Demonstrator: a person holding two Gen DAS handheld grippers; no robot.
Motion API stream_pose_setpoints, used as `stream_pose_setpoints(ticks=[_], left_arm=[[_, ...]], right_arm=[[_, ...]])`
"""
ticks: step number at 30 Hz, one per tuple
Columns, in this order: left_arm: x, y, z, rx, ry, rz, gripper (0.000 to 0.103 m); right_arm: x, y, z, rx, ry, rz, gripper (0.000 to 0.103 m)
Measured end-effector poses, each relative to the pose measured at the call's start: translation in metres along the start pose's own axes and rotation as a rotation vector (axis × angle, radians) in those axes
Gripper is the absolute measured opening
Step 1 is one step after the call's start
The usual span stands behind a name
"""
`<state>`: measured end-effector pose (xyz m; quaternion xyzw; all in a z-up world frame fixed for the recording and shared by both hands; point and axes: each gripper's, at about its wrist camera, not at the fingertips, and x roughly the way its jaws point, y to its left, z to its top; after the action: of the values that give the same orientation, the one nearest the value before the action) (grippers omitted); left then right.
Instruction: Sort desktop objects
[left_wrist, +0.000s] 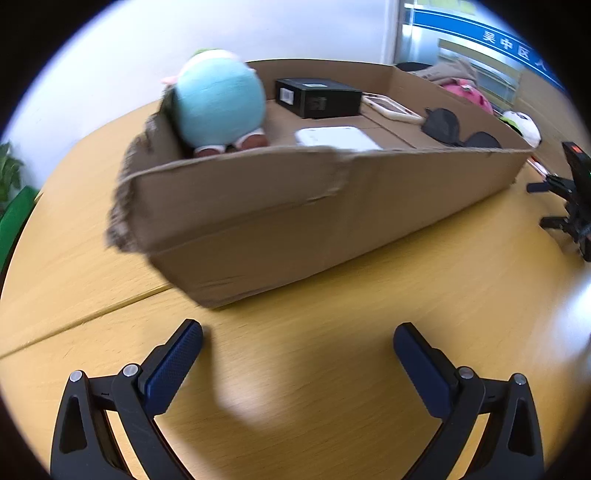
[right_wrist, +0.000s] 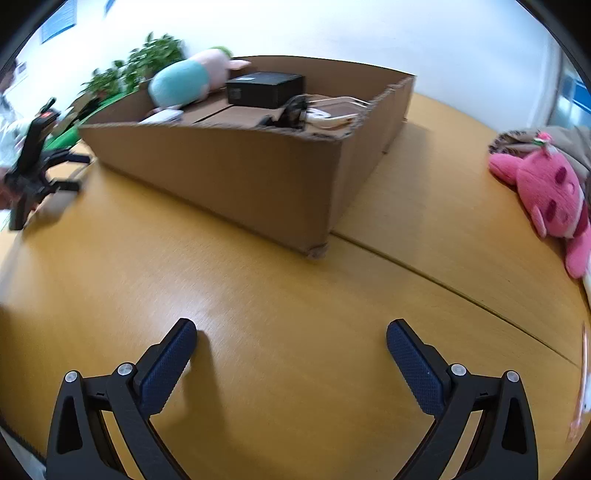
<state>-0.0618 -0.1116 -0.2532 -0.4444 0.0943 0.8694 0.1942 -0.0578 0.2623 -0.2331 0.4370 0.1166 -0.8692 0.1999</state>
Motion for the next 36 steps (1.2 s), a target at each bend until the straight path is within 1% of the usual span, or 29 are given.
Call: stream_pose_setpoints(ticks=[3, 5, 36], left_arm=[[-0.001, 0.0035, -0.0007, 0.03, 0.0, -0.021, 0.103], [-0.0005, 0.0034, -0.0006, 0.035, 0.0, -0.021, 0.103], [-0.0001, 0.0039, -0.0014, 0.041, -0.002, -0.021, 0.103]], right_arm=[[0.0006, 0.0033, -0.0042, -0.004, -0.004, 0.004, 0.103], [0.0018, 0.0054, -0.0055, -0.004, -0.006, 0.004, 0.103], [-0.001, 0.0019, -0.0049, -0.001, -0.002, 0.013, 0.103]])
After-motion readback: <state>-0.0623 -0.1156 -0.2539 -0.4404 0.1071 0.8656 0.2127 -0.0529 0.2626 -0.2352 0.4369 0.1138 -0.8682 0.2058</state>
